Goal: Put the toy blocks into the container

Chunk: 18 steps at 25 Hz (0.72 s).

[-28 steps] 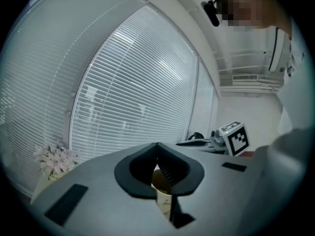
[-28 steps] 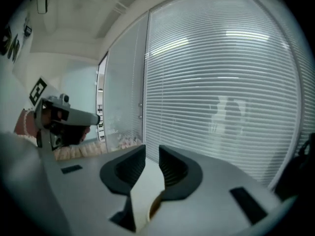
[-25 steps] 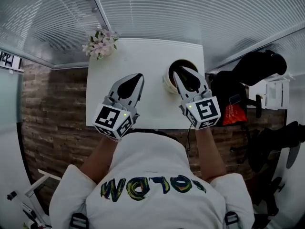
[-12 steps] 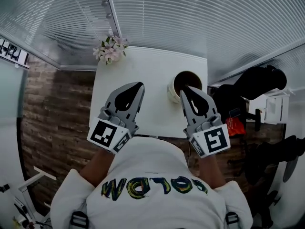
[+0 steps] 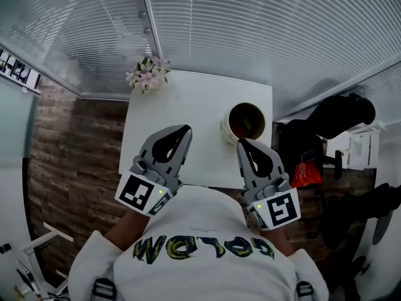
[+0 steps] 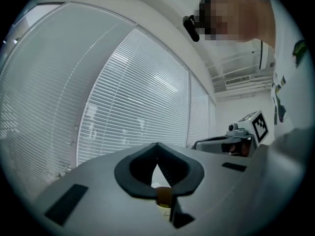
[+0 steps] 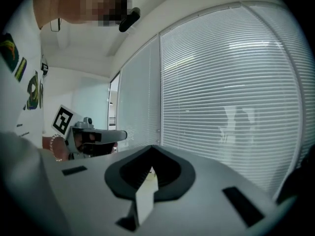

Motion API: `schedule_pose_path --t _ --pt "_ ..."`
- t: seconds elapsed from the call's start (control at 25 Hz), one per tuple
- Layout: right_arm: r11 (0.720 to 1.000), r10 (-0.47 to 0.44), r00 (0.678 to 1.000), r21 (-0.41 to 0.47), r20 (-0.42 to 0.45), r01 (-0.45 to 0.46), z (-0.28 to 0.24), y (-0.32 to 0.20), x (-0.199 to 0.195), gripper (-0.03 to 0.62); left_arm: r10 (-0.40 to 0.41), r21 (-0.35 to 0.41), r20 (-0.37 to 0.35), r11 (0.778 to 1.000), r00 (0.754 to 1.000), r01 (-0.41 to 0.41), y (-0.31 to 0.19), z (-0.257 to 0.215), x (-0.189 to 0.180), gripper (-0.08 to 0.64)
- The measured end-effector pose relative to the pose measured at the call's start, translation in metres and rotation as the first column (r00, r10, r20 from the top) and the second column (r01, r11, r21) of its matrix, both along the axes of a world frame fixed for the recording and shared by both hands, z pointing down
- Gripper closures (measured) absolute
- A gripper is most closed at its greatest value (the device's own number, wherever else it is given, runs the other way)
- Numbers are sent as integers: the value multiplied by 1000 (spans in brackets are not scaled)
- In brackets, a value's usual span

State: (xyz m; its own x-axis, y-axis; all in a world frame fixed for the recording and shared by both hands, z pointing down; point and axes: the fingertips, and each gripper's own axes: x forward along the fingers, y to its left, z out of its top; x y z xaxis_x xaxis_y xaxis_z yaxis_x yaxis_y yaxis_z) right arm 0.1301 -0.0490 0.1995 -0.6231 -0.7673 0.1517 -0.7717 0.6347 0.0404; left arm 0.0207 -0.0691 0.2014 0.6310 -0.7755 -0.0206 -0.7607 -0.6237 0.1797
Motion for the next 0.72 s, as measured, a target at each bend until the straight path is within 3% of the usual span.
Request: schedule_pose_path --t 0.44,0.72 --pt "998 54 998 18 12 -54 -7 -7 8 584 -8 11 -8 1000 1000 9 -3 -3 -1 549" --pt "994 110 994 21 9 -110 -6 -13 15 584 -97 -10 -58 995 994 97 -10 -7 -21 549"
